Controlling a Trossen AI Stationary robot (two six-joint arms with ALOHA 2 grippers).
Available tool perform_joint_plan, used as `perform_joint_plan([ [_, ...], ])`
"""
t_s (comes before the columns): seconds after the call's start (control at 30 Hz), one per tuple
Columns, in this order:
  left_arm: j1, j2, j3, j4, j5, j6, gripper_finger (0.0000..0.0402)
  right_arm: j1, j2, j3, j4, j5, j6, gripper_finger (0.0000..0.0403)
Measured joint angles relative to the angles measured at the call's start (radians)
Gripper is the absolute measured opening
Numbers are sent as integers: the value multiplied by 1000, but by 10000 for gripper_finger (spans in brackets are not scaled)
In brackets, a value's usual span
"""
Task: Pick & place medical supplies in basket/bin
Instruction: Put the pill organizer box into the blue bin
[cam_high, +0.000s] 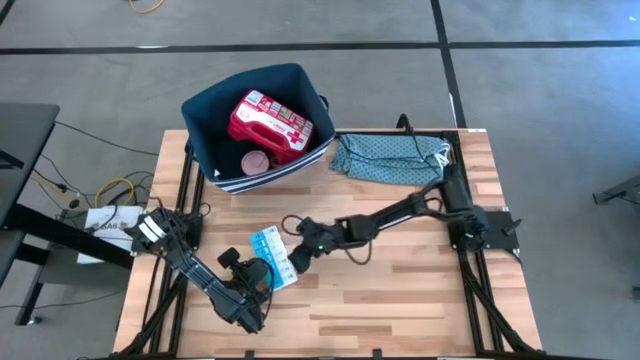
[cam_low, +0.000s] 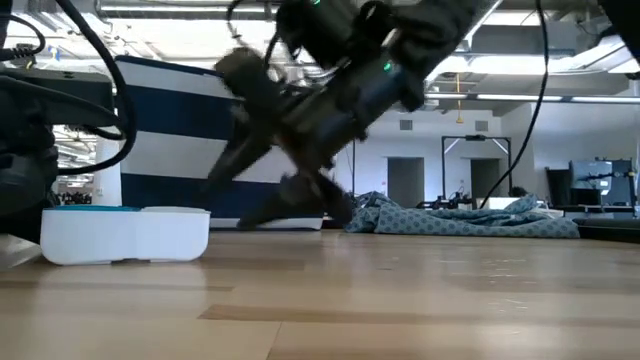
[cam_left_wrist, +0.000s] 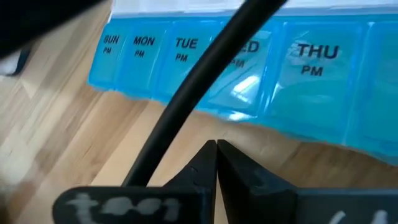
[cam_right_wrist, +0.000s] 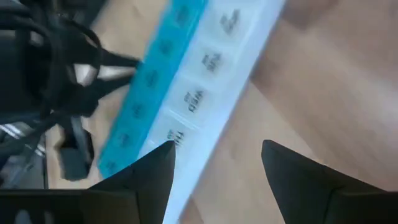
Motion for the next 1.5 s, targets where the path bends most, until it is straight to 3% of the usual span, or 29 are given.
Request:
perform_joint_plan([
  [0.37,19,0,-3,37,-36,51,4,-56,169,227,-69,-188,60,235],
  [0.77,14,-1,-5,125,-88,91,4,-32,160,259,-162,-213,2,235],
  [1.2,-47,-2,-2,147,-78,-87,4,-2,142,262,-142,-233,14,235],
  [1.5,-67,0,-2,165,-96,-116,4,54,112,288,-162,-217,-4,235],
])
